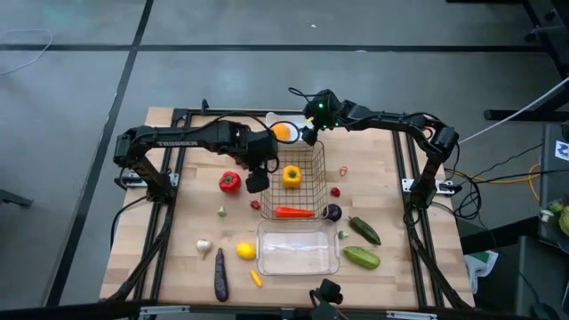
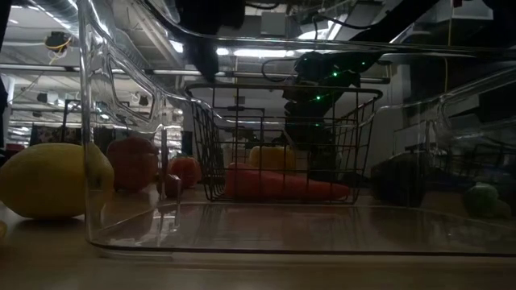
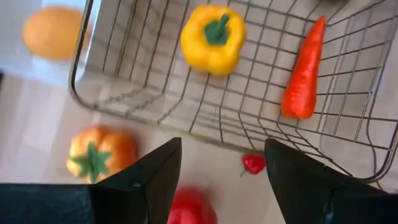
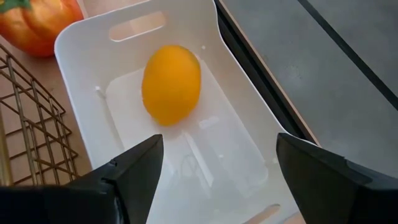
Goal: Sort produce into baskets
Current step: Put the red bell pepper into the wire basket
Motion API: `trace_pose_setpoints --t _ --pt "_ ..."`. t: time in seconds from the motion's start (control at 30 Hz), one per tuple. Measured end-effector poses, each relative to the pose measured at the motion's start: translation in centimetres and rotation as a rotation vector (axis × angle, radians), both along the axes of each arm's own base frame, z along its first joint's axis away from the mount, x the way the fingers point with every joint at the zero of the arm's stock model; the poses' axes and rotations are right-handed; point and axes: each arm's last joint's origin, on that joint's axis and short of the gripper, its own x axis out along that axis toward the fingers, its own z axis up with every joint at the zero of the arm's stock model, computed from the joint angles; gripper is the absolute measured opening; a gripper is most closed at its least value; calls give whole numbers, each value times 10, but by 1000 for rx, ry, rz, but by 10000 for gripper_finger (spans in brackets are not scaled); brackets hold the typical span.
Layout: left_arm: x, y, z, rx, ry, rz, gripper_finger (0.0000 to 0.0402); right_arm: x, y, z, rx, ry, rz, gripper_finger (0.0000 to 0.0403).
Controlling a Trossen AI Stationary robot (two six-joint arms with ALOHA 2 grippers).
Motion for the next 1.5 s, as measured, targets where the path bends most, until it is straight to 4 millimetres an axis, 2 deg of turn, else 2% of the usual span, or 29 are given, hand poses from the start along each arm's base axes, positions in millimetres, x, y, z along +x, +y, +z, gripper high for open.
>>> trace_pose_setpoints --t 0.23,0.47,0.6,0.8,0.87,1.03,1.2,1.5 --pt "-11 -1 -3 -37 108 72 225 0 0 0 0 0 0 310" --pt "-24 8 -5 -96 206 312 235 0 0 0 0 0 0 310" --pt "-26 11 -5 -97 217 324 278 0 0 0 0 0 0 310" --pt "-34 15 -5 -101 289 355 372 0 0 0 -1 0 1 310" --pt "-39 17 -5 -104 331 369 393 0 0 0 -1 0 1 310" --pt "-45 19 -11 -107 390 398 382 0 0 0 -1 -1 1 310" --pt "-48 16 -29 -68 446 393 377 0 0 0 -1 -1 1 310" --pt "-46 15 -59 -62 429 397 377 0 0 0 -1 -1 1 310"
